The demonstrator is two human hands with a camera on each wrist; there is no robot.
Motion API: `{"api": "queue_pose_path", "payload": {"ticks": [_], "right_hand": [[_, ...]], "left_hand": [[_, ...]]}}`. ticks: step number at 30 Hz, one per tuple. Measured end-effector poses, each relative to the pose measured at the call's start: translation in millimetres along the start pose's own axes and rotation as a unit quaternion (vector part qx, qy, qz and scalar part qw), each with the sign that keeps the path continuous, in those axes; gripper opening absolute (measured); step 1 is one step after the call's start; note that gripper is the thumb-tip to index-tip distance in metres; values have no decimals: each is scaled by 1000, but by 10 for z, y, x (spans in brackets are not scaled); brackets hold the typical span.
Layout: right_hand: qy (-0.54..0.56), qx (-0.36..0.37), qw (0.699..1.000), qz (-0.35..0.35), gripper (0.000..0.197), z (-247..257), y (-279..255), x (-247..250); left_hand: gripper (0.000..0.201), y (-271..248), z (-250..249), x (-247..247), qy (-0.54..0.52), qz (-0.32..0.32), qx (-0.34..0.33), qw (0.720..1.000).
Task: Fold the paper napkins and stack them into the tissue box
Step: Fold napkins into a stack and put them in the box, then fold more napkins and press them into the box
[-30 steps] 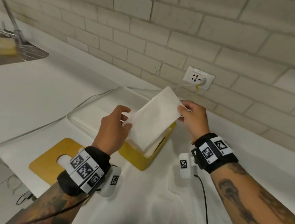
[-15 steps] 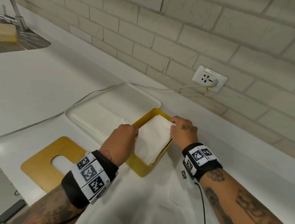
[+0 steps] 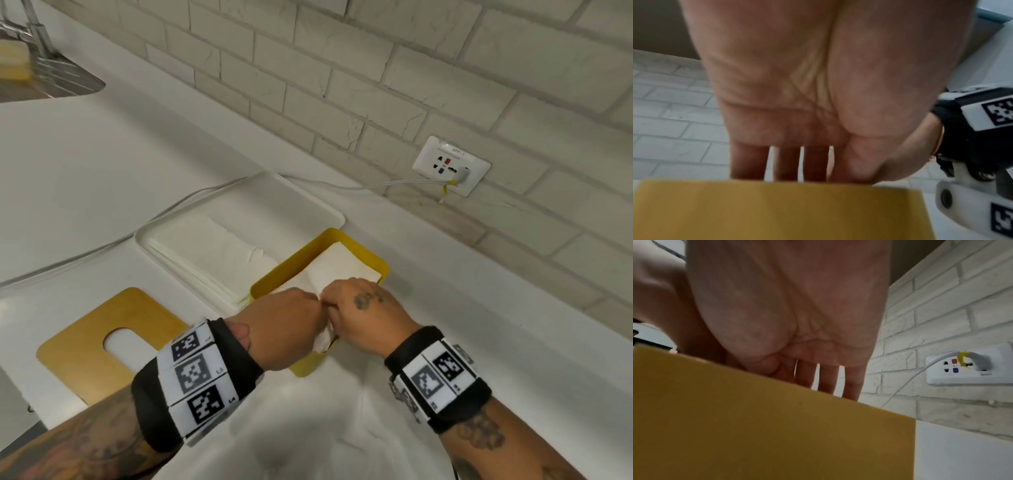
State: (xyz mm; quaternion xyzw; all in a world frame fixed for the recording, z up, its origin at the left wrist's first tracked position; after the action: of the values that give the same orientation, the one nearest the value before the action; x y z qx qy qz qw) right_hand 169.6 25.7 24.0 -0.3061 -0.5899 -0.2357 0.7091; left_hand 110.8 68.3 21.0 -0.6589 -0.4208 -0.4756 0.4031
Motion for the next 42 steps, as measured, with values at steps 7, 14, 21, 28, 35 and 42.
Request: {"api": "queue_pose_path", "payload": {"ticks": [7,14,21,28,35,42], "right_hand": [[-7,-24,998,63,30,-11,69,-47],[15,-28,993,114,26,-21,143,-181],[-18,-101,992,71,36,-330,423,-52],[-35,-154,986,51,32,-544,569,-124],[-5,-138,990,25,31,-404,498,113],[-20,-21,994,106,29,100,421,-178]], "left_hand": [[37,74,23,-131,0,86,14,996],[38,37,55,-148,24,104,36,994],[38,68,80,-174,45,115,43,991],[38,72,81,-162,47,122,55,990],[37,42,83,-198,49,119,64,990],[39,71,93,-214,48,127,65,989]]}}
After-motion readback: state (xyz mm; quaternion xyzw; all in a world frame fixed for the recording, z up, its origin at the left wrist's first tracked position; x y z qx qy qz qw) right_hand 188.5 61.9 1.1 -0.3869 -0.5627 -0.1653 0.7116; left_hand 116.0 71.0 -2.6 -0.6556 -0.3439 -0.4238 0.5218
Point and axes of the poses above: each hand's wrist, its own y-axis towards the middle knuckle, its own x-axis out of the back of the hand, z = x × y, the point moved 9 cm from there along y, towards the middle knuckle, and after that the axes turned 9 degrees about -x, right-handed, at the moved point
